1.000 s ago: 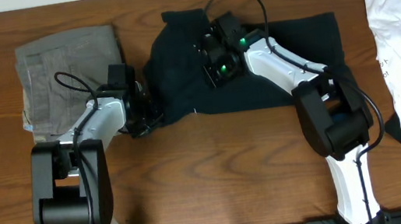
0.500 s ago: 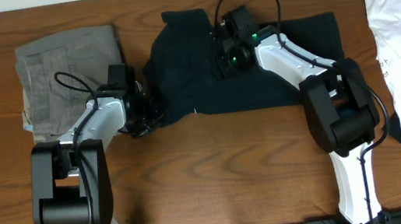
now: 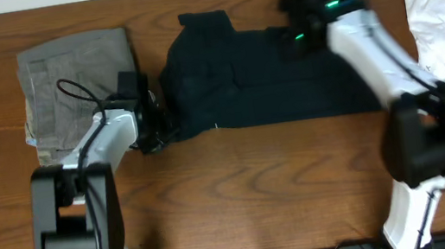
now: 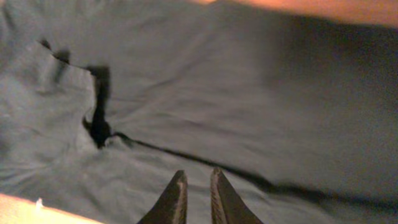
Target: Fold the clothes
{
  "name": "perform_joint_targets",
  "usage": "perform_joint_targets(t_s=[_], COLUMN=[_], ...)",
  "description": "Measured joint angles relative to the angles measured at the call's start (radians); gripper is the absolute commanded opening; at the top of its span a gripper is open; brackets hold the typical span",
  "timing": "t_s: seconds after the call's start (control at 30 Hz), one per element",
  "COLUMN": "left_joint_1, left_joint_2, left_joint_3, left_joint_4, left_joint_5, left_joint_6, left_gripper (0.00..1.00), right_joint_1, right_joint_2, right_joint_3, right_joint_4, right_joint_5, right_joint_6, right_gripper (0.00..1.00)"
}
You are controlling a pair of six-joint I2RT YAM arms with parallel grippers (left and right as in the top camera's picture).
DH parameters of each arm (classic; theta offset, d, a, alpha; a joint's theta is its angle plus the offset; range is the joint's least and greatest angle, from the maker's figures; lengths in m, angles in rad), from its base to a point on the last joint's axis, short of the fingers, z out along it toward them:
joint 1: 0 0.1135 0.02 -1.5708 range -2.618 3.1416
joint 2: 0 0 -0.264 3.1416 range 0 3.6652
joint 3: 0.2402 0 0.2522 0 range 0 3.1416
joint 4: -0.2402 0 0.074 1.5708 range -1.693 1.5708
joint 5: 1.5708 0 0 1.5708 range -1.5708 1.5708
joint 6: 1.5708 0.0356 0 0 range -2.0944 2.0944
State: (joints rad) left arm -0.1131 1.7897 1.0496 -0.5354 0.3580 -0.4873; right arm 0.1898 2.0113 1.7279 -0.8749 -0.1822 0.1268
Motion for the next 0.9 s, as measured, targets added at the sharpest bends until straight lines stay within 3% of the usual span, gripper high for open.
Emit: perform_joint_targets(t_s=[0.1, 0.3, 0.43, 0.67, 0.9], left_joint_1=[-0.006, -0.076, -0.147, -0.183, -0.182], left_joint_2=[-0.088, -0.241, -0.257, -0.146, 0.111], left_joint_3=[0.055, 0.209, 0.365, 0.776, 1.107], left_joint_4=[-0.03, -0.055, -0.179, -0.354, -0.379], left_joint_5=[-0.008, -0.024, -0.051, -0.152, -0.19], left_joint_6=[0.018, 0.076, 0.136, 0.201, 0.225], left_gripper=[0.11, 0.11, 0.11, 0.11, 0.11], right_joint_1=[-0.082, -0.213, -0.291, -0.385, -0.395], right_joint_2=[-0.095, -0.153, -0.153, -0.153, -0.153], right_joint_3=[0.016, 0.021, 0.019, 0.022, 0.138], right_joint_4=[-0.116, -0.294, -0.357, -0.366, -0.336], right_joint_5=[0.0, 0.0, 0.0, 0.0, 0.0], right_joint_6=[-0.002, -0.004, -0.021, -0.032, -0.032], right_gripper=[0.43, 0.5, 0.55, 0.54, 0.54])
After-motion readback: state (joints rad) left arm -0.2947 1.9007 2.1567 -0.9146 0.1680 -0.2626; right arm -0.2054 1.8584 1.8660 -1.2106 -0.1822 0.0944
